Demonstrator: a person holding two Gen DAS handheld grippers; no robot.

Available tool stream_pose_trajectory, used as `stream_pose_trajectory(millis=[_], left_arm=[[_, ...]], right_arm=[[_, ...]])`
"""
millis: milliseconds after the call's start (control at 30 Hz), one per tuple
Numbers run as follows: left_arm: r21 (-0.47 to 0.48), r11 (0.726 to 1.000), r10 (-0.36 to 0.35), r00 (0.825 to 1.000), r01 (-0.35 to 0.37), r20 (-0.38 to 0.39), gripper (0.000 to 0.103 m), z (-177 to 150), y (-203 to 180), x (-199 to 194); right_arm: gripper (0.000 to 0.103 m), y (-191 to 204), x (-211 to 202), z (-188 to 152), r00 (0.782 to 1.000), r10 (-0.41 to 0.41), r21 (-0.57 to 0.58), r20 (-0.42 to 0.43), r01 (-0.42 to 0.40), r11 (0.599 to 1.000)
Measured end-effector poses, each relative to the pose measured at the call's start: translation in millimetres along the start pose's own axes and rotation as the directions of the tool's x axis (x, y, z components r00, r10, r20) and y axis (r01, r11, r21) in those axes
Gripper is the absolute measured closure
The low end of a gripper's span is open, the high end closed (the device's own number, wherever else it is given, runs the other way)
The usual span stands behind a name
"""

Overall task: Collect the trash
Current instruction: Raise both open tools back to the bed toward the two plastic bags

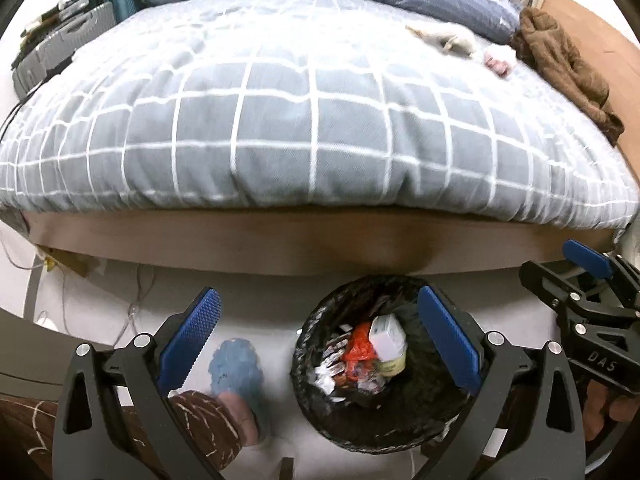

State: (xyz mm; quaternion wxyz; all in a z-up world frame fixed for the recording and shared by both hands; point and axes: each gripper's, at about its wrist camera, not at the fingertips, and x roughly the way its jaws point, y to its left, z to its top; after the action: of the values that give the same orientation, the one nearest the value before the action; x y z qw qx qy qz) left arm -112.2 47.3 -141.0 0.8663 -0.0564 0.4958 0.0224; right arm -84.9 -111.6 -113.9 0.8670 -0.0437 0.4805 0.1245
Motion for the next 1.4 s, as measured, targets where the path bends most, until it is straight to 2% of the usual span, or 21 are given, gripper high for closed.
stream_pose_trajectory(millis=[233, 467, 667, 833, 1067, 1400], left_arm=[[0.015, 1.0, -0.012, 0.998, 0.012, 0.064, 0.006, 13, -9, -19], [0.016, 1.0, -0.024, 0.994, 0.022, 0.105, 0.006, 28, -16, -31], [0.013, 1.0, -0.021, 0.994, 0.02, 0.109, 0.006, 48, -25, -33], [-0.006, 0.999, -0.039, 0.992, 0.04, 0.117, 0.006, 67, -29, -29], [0.013, 0.999, -0.04, 0.987, 0.038, 0.155, 0.006, 101, -44, -28], [0.044, 0.997, -0.065, 0.984, 0.058, 0.164, 0.006, 144, -67, -9]], right_arm=[[0.008, -15, -19, 13, 0.997, -0.04, 0.02, 0.071, 0.039, 0.999], [0.008, -26, -27, 26, 0.992, -0.069, 0.043, 0.105, 0.064, 0.997], [0.008, -42, -33, 42, 0.985, -0.102, 0.054, 0.142, 0.095, 0.994], [0.008, -56, -38, 58, 0.977, -0.127, 0.062, 0.173, 0.117, 0.991], [0.008, -71, -38, 81, 0.971, -0.135, 0.068, 0.2, 0.123, 0.99], [0.008, -96, -17, 122, 0.965, -0.153, 0.085, 0.214, 0.137, 0.987]])
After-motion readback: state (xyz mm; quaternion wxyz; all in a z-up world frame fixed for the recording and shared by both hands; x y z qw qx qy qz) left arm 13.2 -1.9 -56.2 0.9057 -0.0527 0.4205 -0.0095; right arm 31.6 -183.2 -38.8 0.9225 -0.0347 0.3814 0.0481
